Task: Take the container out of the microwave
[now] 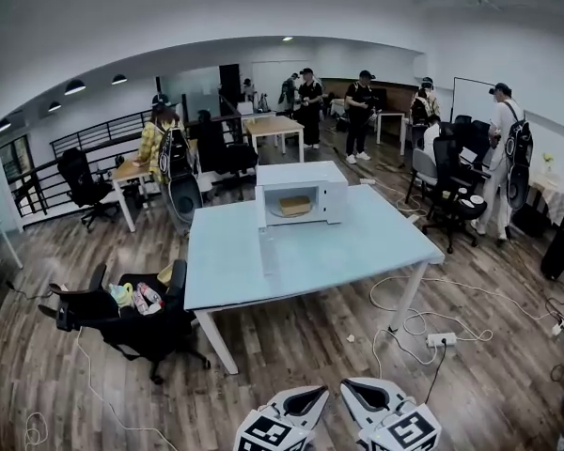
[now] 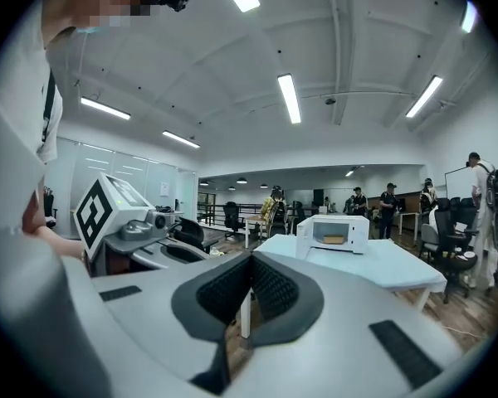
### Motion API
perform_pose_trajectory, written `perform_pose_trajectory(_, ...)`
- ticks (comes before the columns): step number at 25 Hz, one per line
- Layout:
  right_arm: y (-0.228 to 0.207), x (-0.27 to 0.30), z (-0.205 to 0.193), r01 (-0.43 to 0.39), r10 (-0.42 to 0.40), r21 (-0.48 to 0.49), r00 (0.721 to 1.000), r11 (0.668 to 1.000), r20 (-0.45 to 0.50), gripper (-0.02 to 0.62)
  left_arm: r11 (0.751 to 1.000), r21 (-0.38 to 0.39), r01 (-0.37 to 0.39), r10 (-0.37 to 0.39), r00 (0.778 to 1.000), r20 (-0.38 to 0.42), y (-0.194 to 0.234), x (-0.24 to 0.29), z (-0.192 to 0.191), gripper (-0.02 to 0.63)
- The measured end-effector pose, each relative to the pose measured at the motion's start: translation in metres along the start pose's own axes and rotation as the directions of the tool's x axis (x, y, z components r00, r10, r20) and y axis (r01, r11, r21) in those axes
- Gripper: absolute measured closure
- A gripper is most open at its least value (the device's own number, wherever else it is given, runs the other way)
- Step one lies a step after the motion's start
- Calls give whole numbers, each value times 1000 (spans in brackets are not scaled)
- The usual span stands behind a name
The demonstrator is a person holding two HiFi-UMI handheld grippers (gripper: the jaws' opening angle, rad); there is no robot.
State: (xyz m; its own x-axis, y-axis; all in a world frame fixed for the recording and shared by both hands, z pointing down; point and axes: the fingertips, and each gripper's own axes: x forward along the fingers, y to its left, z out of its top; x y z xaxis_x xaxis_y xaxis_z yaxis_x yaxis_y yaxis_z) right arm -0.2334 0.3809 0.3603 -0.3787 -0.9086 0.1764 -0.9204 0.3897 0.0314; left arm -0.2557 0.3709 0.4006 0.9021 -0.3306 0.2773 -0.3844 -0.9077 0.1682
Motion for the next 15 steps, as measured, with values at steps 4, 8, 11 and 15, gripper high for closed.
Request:
perform_pose_trajectory(4,-23,53,16,30,-29,-8,1000,1000,10,586,1000,-10,4,-4,999,-35,58,21,9,600)
perform_pose_trajectory(8,-33,93,18,52,-52,-17,999,998,3,586,1000,7,8,-8,996,-88,99,37,4,601)
perform_pose_trajectory(11,-42,112,8,59,-59,15,998,998,-37,586,999,-11,48,-49,994,-95,112,49,5,601)
perform_pose_trajectory(15,-53,134,9,64,-62,22,995,998,-72,586,996,-36,82,-85,990,-112,125,67,6,601)
